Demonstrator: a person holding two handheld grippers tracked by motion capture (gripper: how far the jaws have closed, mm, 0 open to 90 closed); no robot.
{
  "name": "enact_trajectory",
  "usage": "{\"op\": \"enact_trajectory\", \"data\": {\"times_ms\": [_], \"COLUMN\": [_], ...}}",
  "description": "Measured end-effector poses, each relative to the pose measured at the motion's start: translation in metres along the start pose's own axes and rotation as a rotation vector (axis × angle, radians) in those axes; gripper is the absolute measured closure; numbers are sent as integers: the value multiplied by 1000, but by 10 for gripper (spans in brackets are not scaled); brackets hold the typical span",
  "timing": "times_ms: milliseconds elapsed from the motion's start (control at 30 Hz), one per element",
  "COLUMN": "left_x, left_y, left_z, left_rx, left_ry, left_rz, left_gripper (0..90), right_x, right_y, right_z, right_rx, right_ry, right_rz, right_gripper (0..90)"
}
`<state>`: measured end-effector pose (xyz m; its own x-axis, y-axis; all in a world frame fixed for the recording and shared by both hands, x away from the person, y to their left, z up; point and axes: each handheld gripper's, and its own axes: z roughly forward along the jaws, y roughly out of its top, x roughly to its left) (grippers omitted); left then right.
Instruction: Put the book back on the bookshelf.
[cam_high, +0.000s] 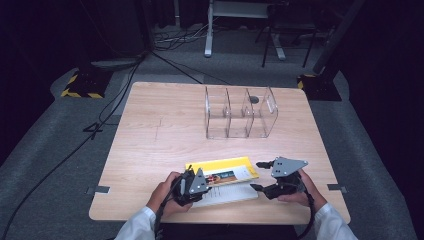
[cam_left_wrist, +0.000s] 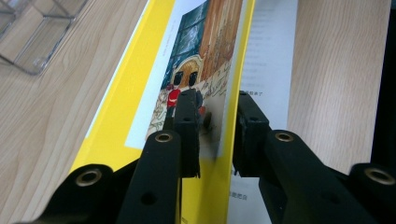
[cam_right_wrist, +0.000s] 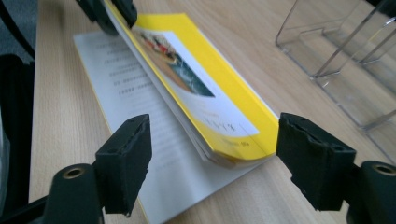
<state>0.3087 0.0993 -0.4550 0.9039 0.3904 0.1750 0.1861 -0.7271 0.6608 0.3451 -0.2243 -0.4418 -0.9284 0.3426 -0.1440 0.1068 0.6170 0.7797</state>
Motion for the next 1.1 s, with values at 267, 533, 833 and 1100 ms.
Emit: {"op": "enact_trajectory", "data": {"times_ms": [267, 533, 833, 1100], "left_x": [10, 15, -10, -29], "left_y": [-16, -19, 7, 29], "left_z": [-8, -11, -5, 22], "left_rx": [18, 33, 39, 109], "left_ry": [-10, 28, 103, 184], "left_rz": [-8, -45, -83, -57], "left_gripper": [710, 638, 404, 413], "right_x": [12, 26, 31, 39], "right_y": [-6, -1, 6, 14], "right_z": [27, 35, 34, 40], "right_rx": [19, 2, 12, 13], "right_ry": [55, 15, -28, -23], "right_rz": [-122, -227, -236, -245], "right_gripper": [602, 786, 792, 802]}}
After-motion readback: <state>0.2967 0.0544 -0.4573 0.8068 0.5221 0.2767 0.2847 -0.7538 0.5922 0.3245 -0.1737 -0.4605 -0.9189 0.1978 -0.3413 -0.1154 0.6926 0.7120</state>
